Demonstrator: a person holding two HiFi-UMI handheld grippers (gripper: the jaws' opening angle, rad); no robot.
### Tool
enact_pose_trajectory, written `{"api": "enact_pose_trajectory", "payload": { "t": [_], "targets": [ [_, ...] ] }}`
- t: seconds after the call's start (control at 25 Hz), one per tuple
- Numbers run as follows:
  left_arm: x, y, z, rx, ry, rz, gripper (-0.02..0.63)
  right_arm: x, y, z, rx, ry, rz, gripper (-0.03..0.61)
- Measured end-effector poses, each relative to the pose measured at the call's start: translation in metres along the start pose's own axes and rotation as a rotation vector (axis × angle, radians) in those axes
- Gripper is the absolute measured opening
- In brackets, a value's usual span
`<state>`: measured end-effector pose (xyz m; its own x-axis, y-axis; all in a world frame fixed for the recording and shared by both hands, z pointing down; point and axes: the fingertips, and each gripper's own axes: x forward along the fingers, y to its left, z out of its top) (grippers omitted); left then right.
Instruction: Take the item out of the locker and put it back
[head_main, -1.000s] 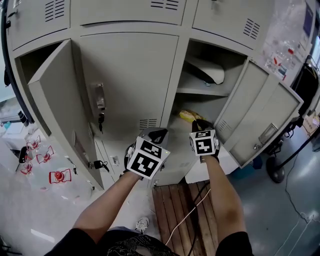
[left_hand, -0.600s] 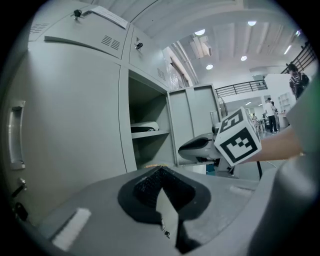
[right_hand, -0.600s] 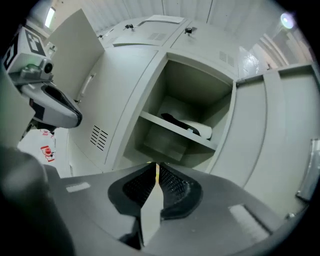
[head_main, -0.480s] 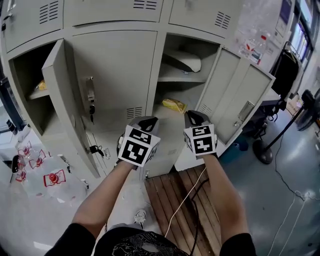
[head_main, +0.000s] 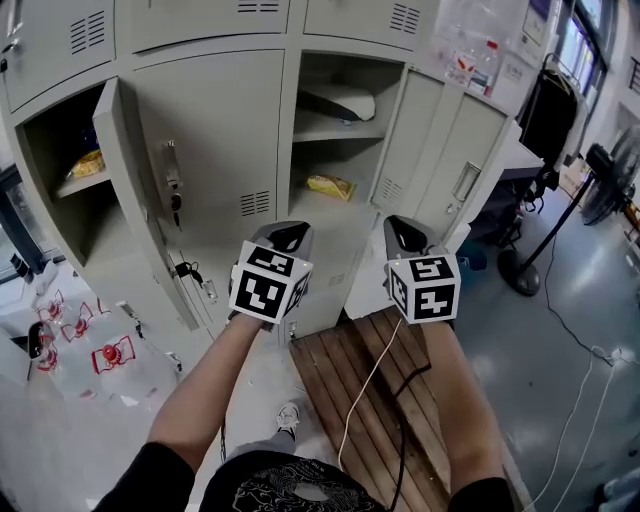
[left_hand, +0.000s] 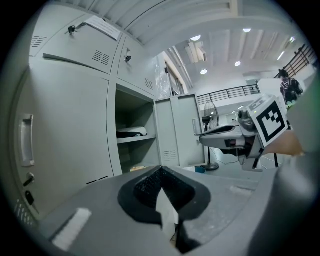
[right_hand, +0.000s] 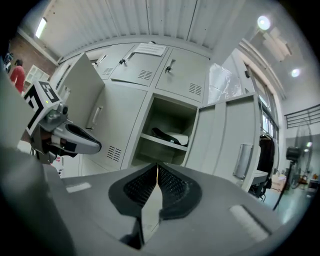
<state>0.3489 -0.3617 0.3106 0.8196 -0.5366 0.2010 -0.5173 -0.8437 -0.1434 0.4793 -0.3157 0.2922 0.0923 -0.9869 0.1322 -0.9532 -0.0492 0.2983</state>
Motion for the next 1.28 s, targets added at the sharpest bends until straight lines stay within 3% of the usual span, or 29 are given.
{"api": "enact_pose_trajectory", "payload": {
  "t": [0.64, 1.28],
  "targets": [
    [-0.017, -0.05, -0.004, 0.01, -0.004, -0.04, 0.0, -0.096, -0.017, -0.04, 0.294, -0.031, -0.011, 0.023],
    [-0.024, -0.063, -0.011, -0.001, 0.005, -0.043, 0.0, -0.109, -0.014, -0.049, 0.301, -0.025, -0.015, 0.023]
  ]
}}
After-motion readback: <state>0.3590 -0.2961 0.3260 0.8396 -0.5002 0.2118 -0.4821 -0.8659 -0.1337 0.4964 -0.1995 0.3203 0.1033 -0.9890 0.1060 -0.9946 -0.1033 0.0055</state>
